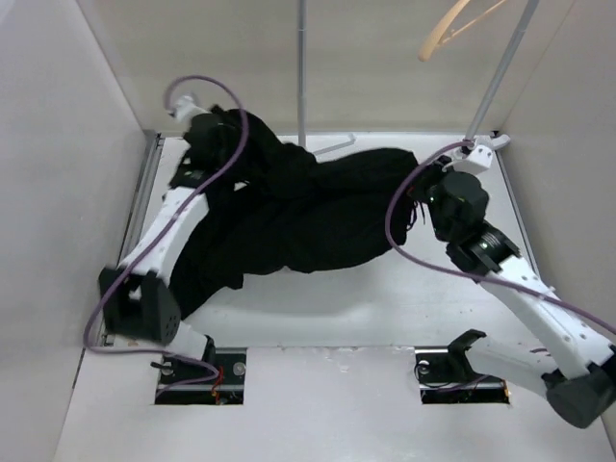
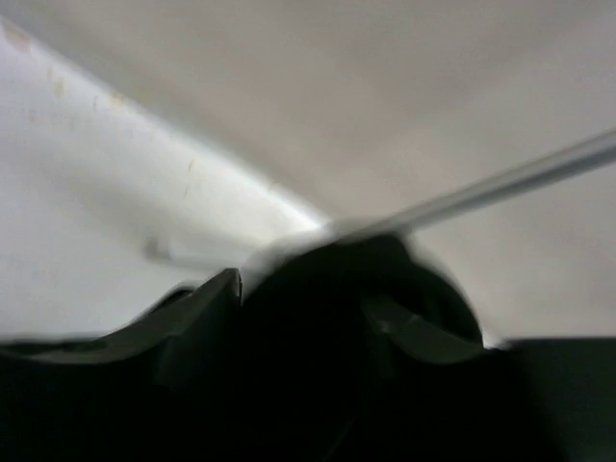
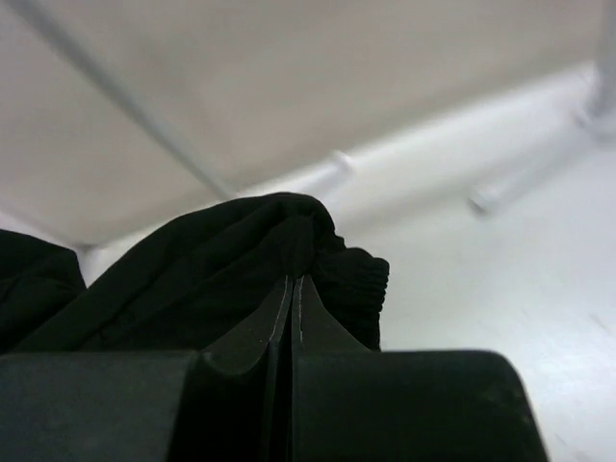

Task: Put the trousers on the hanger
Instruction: Fold the trousers

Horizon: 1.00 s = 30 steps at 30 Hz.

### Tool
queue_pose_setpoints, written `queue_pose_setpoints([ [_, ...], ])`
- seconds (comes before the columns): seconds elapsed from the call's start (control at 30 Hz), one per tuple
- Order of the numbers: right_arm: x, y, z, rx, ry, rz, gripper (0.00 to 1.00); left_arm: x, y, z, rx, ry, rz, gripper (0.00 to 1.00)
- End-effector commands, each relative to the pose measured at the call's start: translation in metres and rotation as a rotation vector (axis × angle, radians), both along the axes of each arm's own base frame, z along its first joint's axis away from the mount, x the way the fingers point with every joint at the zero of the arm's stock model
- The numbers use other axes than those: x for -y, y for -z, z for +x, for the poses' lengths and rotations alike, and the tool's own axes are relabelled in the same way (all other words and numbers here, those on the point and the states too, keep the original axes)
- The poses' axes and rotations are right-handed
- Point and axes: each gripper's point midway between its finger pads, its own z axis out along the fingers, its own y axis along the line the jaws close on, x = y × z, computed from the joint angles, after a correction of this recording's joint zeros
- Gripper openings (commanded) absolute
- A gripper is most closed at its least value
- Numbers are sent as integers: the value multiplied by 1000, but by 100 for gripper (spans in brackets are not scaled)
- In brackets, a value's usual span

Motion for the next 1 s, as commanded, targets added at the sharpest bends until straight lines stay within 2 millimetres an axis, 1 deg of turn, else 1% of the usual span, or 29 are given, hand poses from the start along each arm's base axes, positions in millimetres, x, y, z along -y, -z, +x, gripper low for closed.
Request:
queue_pose_setpoints([
  [0.0,26,56,25,-111,65,174,1,34,35,7,-82,81,119,60],
  [0.03,39,67,32,-122,105,190,1,39,45,2,-95,82,136,74],
  [0.07,52,79,39,-137,142,198,1,41,53,-7,-99,82,146,81],
  [0.13,70,91,50,-158,201,195,1,38,67,-29,-98,69,153,88],
  [0.2,80,99,60,-175,231,196,1,28,87,-57,-111,39,155,89],
  [0.27,82,102,68,-178,234,194,1,13,113,-91,-149,1,170,87],
  [0.37,82,100,73,-168,235,188,2,-15,154,-149,-221,-66,171,85],
  [0.43,84,97,74,-155,237,185,2,-38,178,-184,-281,-113,177,82],
  [0.5,88,95,75,-149,248,182,2,-61,195,-213,-338,-169,159,81],
  [0.53,89,95,75,-148,246,182,2,-69,202,-222,-366,-192,153,81],
  [0.57,89,94,75,-144,246,184,3,-76,209,-229,-392,-209,147,81],
  [0.63,87,93,74,-143,232,186,3,-92,226,-234,-451,-261,125,78],
  [0.73,86,96,68,-140,222,184,3,-101,259,-233,-529,-295,24,73],
  [0.77,86,98,66,-142,217,182,4,-104,268,-231,-535,-304,-22,70],
  [0.83,84,101,63,-146,202,182,4,-104,276,-219,-503,-293,-89,69],
  [0.93,79,106,60,-147,178,185,4,-107,285,-200,-488,-297,-107,69],
  [0.97,77,108,60,-148,169,185,4,-105,288,-193,-488,-289,-102,66],
])
